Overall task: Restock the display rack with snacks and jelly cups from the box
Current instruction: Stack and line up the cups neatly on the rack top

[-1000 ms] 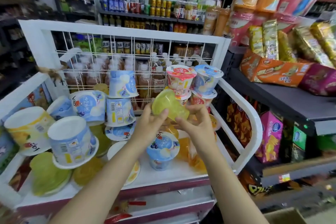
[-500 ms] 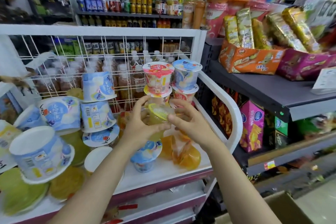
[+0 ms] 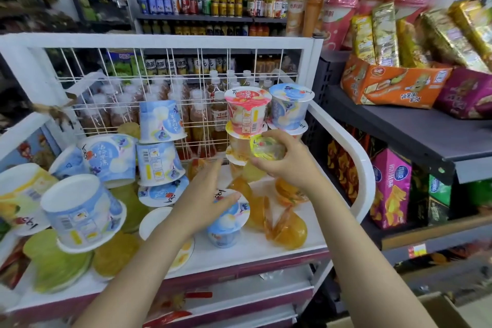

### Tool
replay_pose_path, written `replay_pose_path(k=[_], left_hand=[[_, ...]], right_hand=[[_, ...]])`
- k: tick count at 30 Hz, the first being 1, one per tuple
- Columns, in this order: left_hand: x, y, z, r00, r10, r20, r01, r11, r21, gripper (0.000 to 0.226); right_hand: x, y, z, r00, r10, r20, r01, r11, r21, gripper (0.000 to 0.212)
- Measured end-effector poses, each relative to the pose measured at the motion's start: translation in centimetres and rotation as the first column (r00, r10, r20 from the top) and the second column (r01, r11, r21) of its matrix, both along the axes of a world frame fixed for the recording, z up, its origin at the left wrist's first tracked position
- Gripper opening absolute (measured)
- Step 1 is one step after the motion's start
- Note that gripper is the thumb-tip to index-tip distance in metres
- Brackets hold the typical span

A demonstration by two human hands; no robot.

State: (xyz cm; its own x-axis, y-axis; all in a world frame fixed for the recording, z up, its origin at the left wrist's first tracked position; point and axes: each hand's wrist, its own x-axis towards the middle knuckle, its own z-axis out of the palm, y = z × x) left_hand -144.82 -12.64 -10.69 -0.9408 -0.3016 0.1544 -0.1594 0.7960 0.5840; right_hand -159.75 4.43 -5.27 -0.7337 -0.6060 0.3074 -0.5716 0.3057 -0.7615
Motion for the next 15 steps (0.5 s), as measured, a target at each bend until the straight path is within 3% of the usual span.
replay_pose_path(k=[2,4,7,11,15], left_hand=[[0.2,0.4,-1.3,0.988,0.033,0.151,-0.009,0.987,-0.159,0.11],[-0.1,1.0,-2.4,0.974,0.067,0.218,-0.019,0.976,-0.218,0.123],[-0.3,1.3,-3.0,0.971,0.086,0.224,-0.023,0.963,-0.27,0.114],[-0.2,1.2,-3.1,0.97,0.094,0.222,-0.019,0.947,-0.32,0.085],[-0.2,1.3,-3.0,0.973,0.102,0.208,-0.026,0.94,-0.339,0.09]], right_hand=[[-0.7,-0.4,-0.7,0.995,-0.021,-0.101,0.036,0.988,0.149,0.069],[-0.7,-0.9,-1.6,0.975,0.003,-0.223,0.069,0.945,0.318,0.073],[-0.7,-1.8,-2.9,0.941,0.03,-0.338,0.145,0.863,0.483,0.075],[-0.8,-2.8,-4.0,0.907,0.07,-0.415,0.183,0.822,0.539,0.074],[-0.7,-3.3,-4.8,0.869,0.075,-0.489,0.232,0.812,0.536,0.076]])
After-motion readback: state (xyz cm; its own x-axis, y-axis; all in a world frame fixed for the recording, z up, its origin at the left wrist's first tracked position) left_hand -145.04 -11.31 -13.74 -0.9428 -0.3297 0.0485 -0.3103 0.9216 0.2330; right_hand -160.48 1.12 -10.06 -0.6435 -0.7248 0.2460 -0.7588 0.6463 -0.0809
